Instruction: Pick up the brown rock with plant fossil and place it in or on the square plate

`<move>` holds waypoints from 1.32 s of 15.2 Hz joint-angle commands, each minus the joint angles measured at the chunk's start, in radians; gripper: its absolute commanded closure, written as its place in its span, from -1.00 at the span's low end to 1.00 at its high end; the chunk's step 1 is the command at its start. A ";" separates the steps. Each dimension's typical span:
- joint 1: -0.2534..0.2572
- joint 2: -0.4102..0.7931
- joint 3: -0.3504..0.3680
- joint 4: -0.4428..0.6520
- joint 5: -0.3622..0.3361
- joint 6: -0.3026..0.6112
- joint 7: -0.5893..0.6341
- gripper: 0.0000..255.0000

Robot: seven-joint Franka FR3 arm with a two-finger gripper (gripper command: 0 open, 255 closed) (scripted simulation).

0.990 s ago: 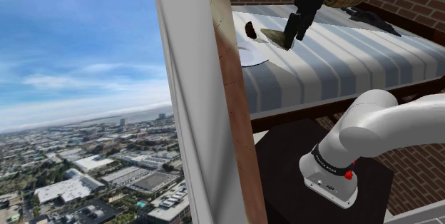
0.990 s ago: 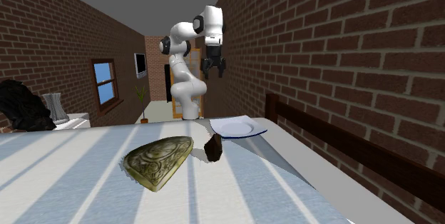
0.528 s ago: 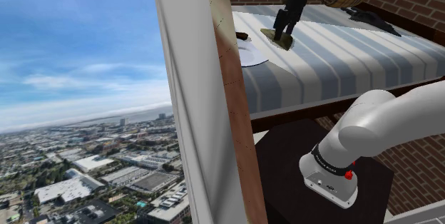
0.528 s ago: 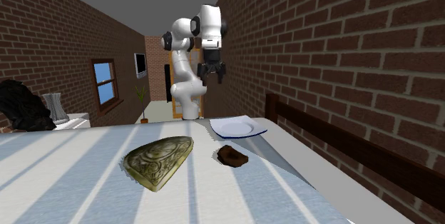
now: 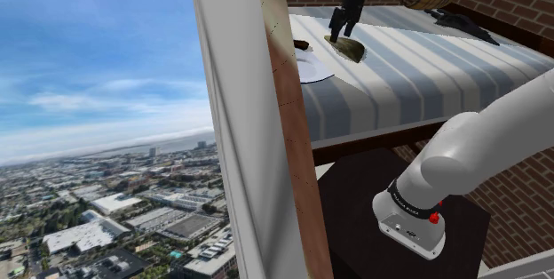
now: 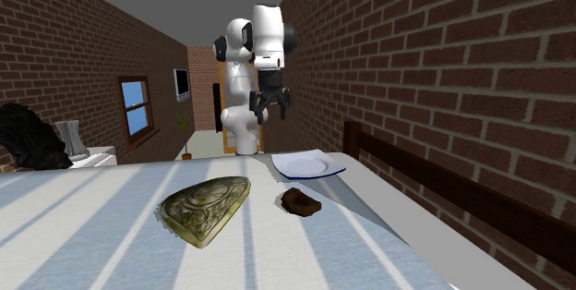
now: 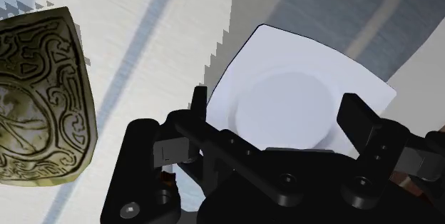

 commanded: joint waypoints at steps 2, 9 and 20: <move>-0.008 0.108 -0.040 0.086 0.027 0.023 -0.058 -1.00; -0.050 0.388 -0.106 0.344 0.138 0.028 -0.190 -1.00; -0.122 0.638 -0.117 0.558 0.248 0.041 -0.278 -1.00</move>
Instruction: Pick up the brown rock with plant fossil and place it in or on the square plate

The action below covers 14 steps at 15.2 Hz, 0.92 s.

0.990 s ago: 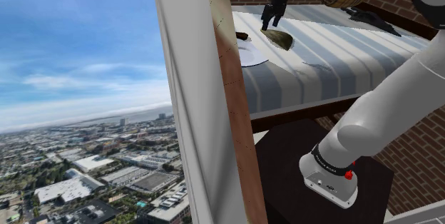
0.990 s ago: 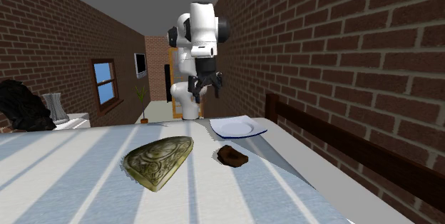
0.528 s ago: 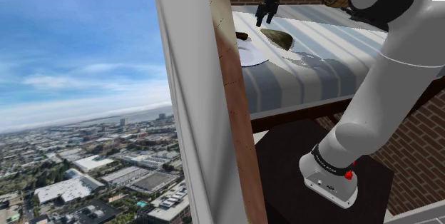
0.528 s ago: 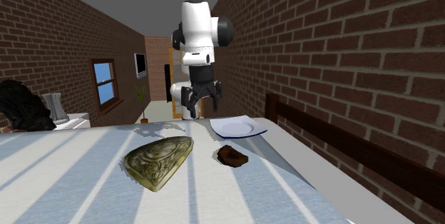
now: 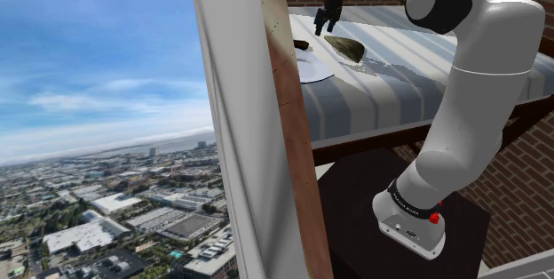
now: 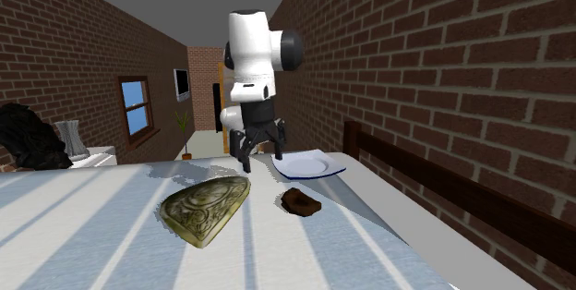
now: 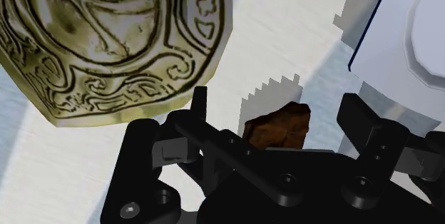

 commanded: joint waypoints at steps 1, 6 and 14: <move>0.004 -0.002 0.001 -0.029 0.001 0.028 -0.001 -1.00; 0.006 0.000 0.002 -0.048 0.002 0.049 -0.003 -1.00; 0.006 0.000 0.002 -0.048 0.002 0.048 -0.003 1.00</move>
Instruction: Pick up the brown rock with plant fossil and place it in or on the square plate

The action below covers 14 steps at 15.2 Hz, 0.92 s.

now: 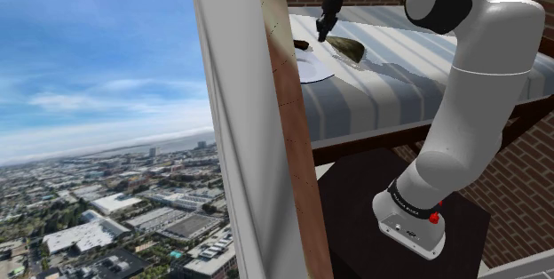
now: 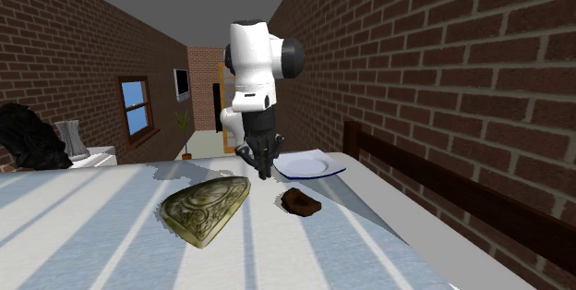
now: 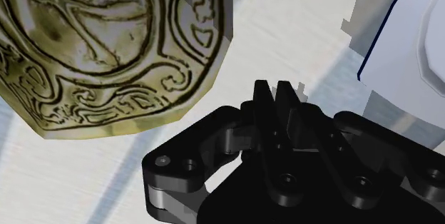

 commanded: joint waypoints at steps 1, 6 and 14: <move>0.000 0.000 0.000 0.000 0.000 0.000 0.000 1.00; 0.000 0.000 0.000 0.000 0.000 0.000 0.000 1.00; 0.055 0.160 0.021 0.158 0.024 0.101 0.202 -1.00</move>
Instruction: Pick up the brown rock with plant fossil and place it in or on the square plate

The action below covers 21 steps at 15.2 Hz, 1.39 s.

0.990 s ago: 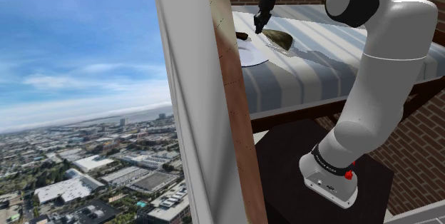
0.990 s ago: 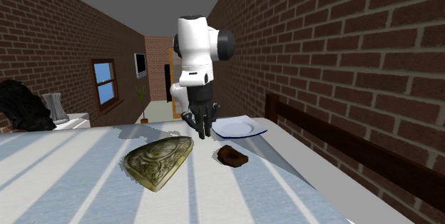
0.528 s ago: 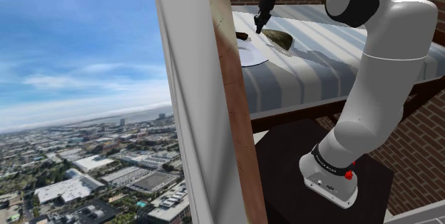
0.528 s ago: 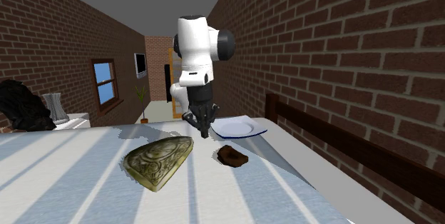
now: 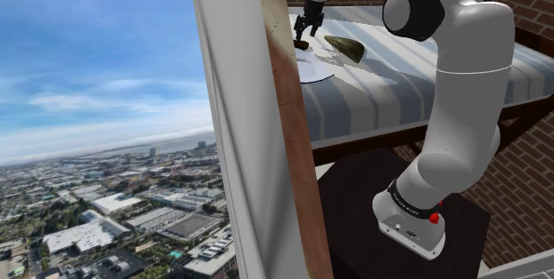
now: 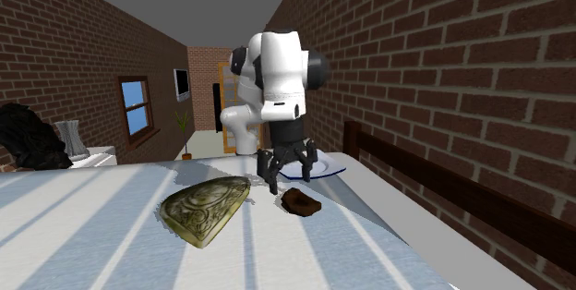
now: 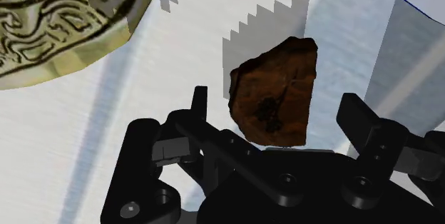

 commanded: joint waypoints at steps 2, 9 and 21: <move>0.007 0.041 0.004 0.037 0.006 0.021 0.035 -1.00; 0.008 0.070 0.011 -0.006 0.019 0.091 0.027 -1.00; 0.008 0.070 0.011 -0.006 0.019 0.091 0.027 1.00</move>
